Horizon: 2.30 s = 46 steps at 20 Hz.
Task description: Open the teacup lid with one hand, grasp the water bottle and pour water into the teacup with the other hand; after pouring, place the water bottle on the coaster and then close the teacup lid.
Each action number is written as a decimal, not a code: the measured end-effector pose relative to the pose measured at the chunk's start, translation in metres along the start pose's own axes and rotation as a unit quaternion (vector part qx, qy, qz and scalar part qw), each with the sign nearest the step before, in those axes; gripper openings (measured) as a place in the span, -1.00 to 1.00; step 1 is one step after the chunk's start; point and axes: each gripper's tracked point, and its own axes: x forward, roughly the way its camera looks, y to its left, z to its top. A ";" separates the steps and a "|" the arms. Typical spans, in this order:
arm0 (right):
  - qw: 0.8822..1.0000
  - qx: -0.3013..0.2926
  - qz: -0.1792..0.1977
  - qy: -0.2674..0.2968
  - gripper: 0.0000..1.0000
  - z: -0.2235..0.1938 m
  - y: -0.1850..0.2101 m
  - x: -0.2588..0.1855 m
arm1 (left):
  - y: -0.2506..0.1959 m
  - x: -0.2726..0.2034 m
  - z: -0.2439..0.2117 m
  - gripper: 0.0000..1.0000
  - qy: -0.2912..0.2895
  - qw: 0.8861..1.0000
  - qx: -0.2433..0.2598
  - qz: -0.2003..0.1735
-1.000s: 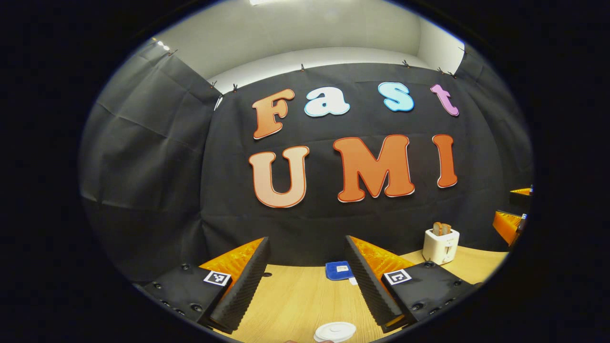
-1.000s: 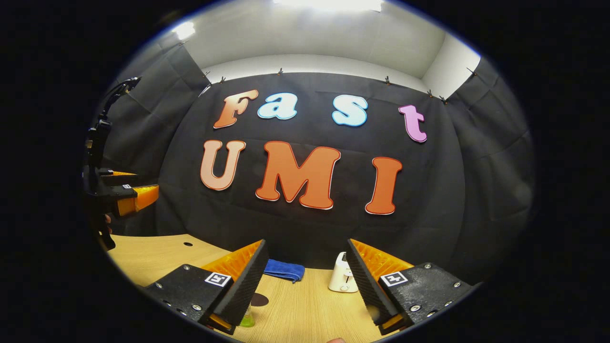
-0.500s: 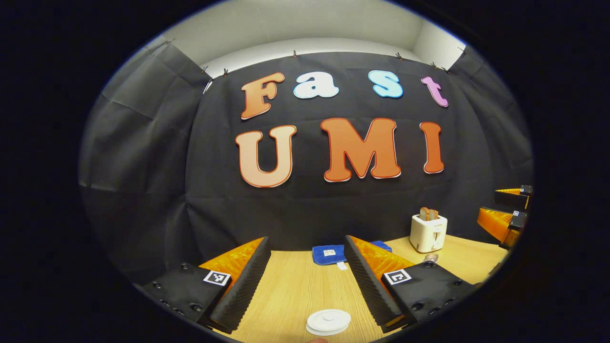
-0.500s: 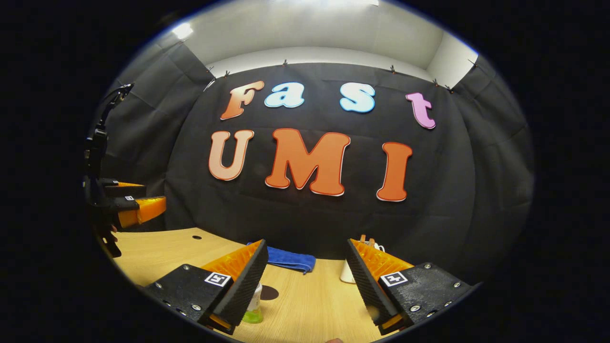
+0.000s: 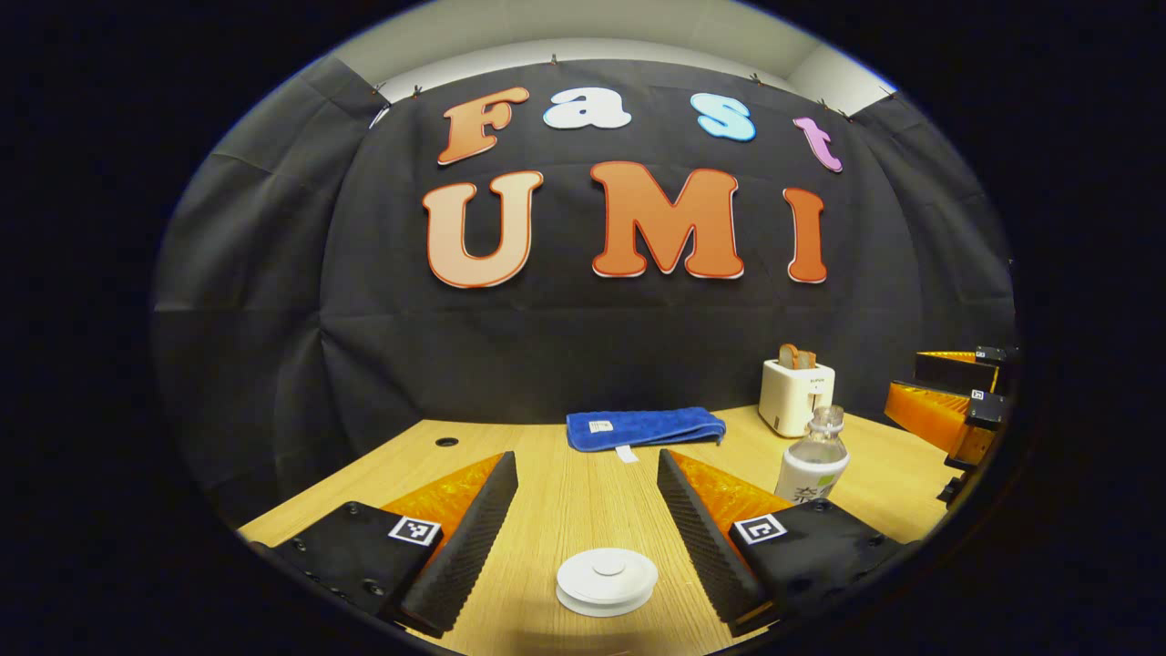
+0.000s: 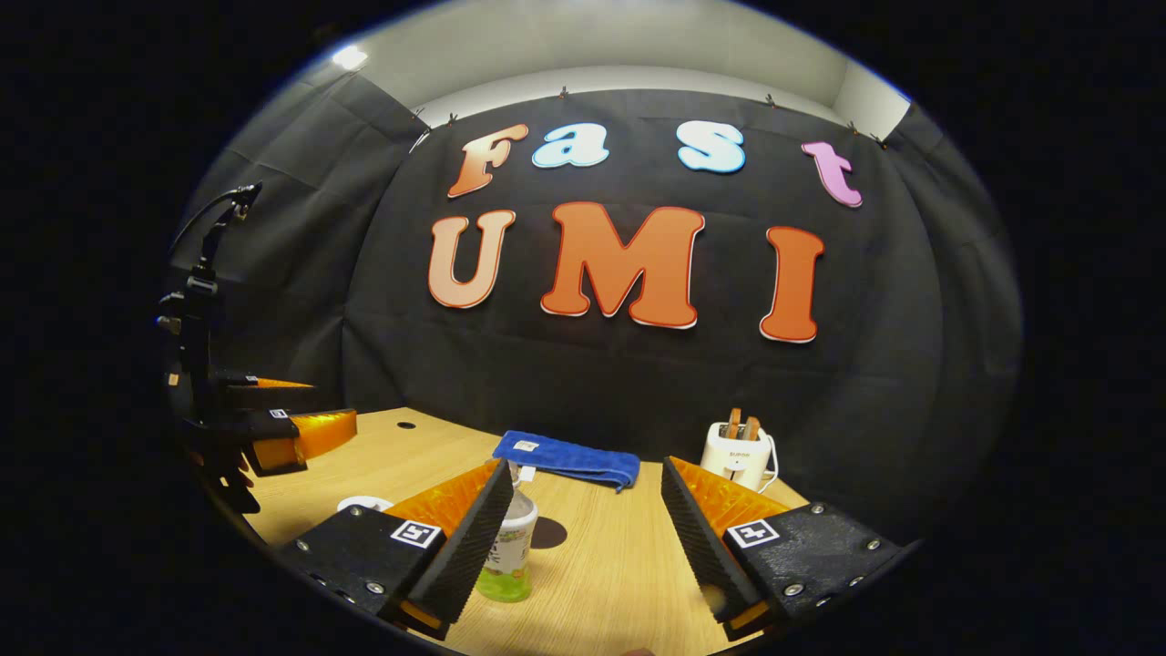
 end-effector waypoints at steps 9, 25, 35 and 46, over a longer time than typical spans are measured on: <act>0.999 0.001 0.037 0.032 0.96 -0.038 0.013 0.005 | -0.020 0.017 -0.073 0.99 0.065 0.997 0.008 -0.045; 0.997 -0.022 0.056 0.056 0.96 -0.067 0.018 0.014 | -0.015 0.037 -0.116 -0.03 0.123 0.992 0.021 -0.035; 0.992 -0.018 0.089 0.089 0.97 -0.096 0.035 0.018 | -0.004 0.033 -0.082 -0.33 0.078 0.997 0.005 -0.014; 0.982 0.021 0.118 0.144 0.84 -0.135 0.066 0.043 | 0.062 0.012 -0.057 -0.33 0.046 0.998 -0.011 0.048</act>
